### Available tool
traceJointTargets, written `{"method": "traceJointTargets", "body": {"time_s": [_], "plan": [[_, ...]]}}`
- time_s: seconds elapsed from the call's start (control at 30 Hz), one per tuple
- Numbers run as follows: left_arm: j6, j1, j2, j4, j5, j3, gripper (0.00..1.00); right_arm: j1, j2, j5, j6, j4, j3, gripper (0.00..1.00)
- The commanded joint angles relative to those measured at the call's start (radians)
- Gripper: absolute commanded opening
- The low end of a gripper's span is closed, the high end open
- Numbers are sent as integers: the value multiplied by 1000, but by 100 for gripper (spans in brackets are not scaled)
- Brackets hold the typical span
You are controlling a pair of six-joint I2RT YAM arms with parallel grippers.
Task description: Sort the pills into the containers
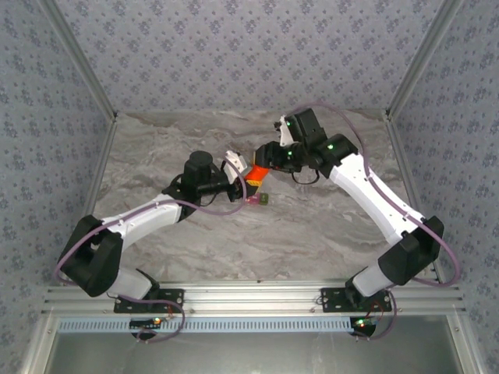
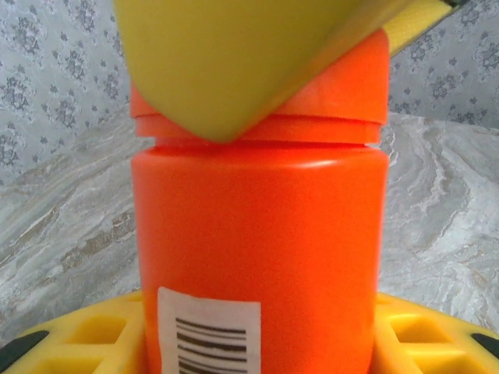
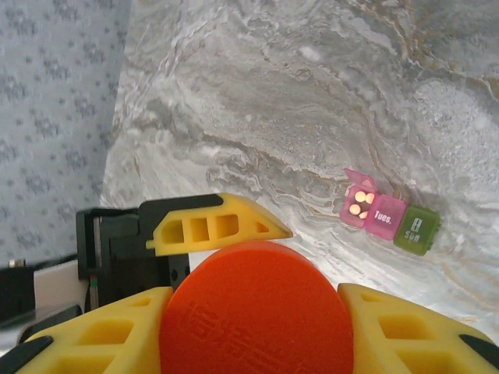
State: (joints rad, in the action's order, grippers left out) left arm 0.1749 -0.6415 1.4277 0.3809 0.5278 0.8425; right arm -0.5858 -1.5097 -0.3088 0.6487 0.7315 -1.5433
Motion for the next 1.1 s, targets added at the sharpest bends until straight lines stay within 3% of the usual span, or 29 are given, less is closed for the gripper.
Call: {"method": "traceJointTargets", "body": {"time_s": [0.0,0.07,0.17,0.33,0.47,0.57,0.93,1.07], "plan": [[14,-17,-21,141,49,41,0,-28,24,-27,159,-77,15,53],[14,-17,-23,143,47,37,0,2,56,-38,111,-40,0,67],[14,-17,-23,147,48,38,0,66,137,-78,32,-25,20,72],[12,-17,-21,155,52,36,0,161,182,-214,-179,-12,-3,75],[12,-17,-26,151,54,38,0,126,73,-165,-457,166,-137,75],[18,-17,-30,140,52,40,0,91,6,-104,-567,236,-193,74],[15,-17,-31,143,51,35,0,53,-46,-99,-601,274,-216,65],[18,-17,-30,142,52,35,0,57,-43,-108,-589,272,-208,68]]}}
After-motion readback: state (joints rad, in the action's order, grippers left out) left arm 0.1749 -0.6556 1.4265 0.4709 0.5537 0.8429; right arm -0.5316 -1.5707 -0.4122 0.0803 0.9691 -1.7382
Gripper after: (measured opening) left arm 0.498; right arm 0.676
